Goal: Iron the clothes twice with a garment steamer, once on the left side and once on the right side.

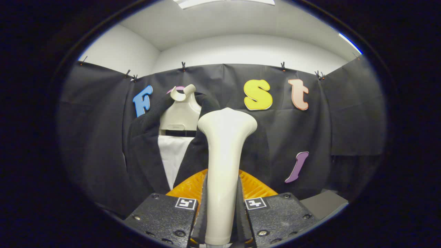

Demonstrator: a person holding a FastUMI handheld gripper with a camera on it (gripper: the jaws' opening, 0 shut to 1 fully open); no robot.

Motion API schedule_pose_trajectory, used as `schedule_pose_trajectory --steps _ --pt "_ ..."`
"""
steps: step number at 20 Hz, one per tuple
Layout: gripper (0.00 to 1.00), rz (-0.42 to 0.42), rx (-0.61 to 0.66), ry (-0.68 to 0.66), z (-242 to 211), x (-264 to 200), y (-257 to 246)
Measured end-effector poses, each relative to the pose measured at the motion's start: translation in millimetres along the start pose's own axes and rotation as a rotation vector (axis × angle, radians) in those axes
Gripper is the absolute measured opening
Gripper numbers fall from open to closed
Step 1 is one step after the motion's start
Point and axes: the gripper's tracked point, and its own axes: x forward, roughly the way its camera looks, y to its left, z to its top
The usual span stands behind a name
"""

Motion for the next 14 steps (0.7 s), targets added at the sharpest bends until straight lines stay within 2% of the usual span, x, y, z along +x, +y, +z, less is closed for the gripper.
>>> schedule_pose_trajectory --steps 14 --pt "0.38 0.005 -0.013 0.135 -90 -21 -2"
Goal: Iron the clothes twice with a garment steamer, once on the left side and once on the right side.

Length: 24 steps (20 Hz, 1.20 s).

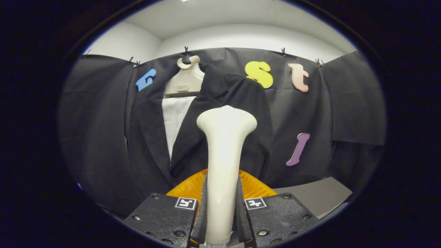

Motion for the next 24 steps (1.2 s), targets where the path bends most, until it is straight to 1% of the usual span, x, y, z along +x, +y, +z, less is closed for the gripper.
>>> schedule_pose_trajectory --steps 12,24 --pt "0.38 -0.007 -0.008 0.118 -73 -2 -2" --pt "0.38 -0.045 -0.06 0.193 -121 4 -12"
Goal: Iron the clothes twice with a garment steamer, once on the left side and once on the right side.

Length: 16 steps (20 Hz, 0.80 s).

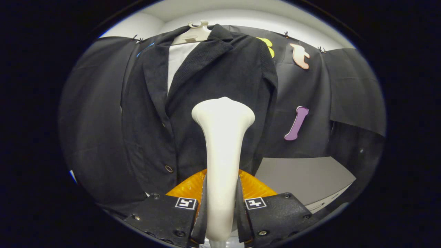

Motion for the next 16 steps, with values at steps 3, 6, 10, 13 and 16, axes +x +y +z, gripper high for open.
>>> schedule_pose_trajectory --steps 3,6,10,13,16 --pt "0.38 -0.005 -0.007 0.022 -13 3 0" --pt "0.38 -0.008 -0.014 0.045 -32 -2 -2" --pt "0.38 -0.014 -0.029 0.075 -55 -3 -5" --pt "0.38 -0.019 -0.031 0.095 -69 -2 -7" --pt "0.38 -0.024 -0.037 0.111 -78 -1 -12"
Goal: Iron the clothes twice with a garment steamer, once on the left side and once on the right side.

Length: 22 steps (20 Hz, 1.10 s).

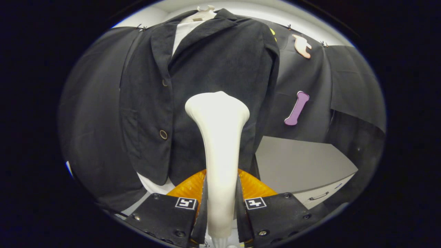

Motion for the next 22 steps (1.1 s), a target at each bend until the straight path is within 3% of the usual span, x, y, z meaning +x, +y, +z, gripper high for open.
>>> schedule_pose_trajectory --steps 14,22 --pt "0.38 0.015 -0.052 0.05 -64 13 7" --pt "0.38 0.03 -0.059 0.172 -131 24 17"
